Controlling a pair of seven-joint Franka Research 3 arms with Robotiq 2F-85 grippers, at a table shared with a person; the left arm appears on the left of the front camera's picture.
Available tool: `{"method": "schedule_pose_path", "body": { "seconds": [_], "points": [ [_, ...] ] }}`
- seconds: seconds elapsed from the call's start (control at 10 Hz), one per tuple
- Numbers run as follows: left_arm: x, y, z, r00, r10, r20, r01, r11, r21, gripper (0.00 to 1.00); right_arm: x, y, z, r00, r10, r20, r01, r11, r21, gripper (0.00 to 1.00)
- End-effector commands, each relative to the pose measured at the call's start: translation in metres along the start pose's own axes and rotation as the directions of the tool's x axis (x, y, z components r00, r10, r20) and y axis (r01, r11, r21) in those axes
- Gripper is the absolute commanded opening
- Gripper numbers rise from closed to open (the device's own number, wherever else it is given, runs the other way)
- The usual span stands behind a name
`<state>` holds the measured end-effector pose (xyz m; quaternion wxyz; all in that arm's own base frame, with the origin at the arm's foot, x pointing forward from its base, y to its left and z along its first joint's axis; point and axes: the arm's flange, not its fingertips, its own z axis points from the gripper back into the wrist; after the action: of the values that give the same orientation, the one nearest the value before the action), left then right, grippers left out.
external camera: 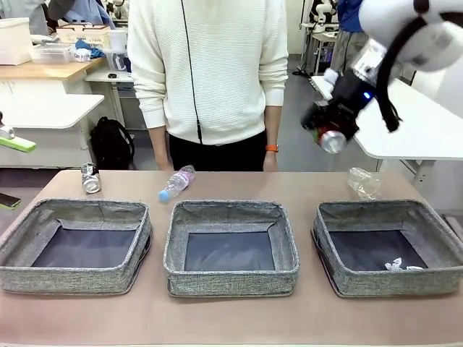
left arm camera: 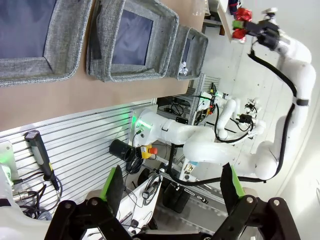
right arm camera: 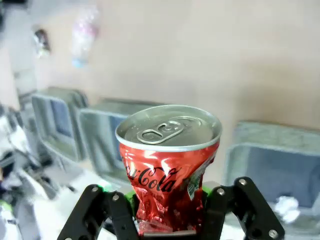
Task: Sort the waste into the appropriate baskets.
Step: Pick up the waste item pointed out by the person.
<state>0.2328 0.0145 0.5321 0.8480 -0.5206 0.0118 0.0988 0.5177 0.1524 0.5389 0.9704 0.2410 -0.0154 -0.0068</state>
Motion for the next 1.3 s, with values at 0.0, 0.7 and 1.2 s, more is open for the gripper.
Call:
{"method": "schedule_pose_path", "body": {
  "seconds": [0.0, 0.7, 1.2],
  "points": [
    [0.001, -0.001, 0.001, 1.0, -0.02, 0.0, 0.02, 1.0, -0.015, 1.0, -0.014, 0.08, 0.003, 0.985, -0.172, 0.003, 0.169, 0.964, -0.204, 0.04],
    [0.001, -0.001, 0.001, 1.0, -0.02, 0.0, 0.02, 1.0, -0.015, 1.0, -0.093, 0.256, 0.058, 0.972, -0.125, 0.198, 0.22, 0.777, -0.59, 0.04],
    [0.001, -0.001, 0.001, 1.0, -0.02, 0.0, 0.02, 1.0, -0.015, 1.0, -0.104, 0.291, 0.063, 0.98, -0.098, 0.173, 0.177, 0.828, -0.532, 0.04]
  ]
}}
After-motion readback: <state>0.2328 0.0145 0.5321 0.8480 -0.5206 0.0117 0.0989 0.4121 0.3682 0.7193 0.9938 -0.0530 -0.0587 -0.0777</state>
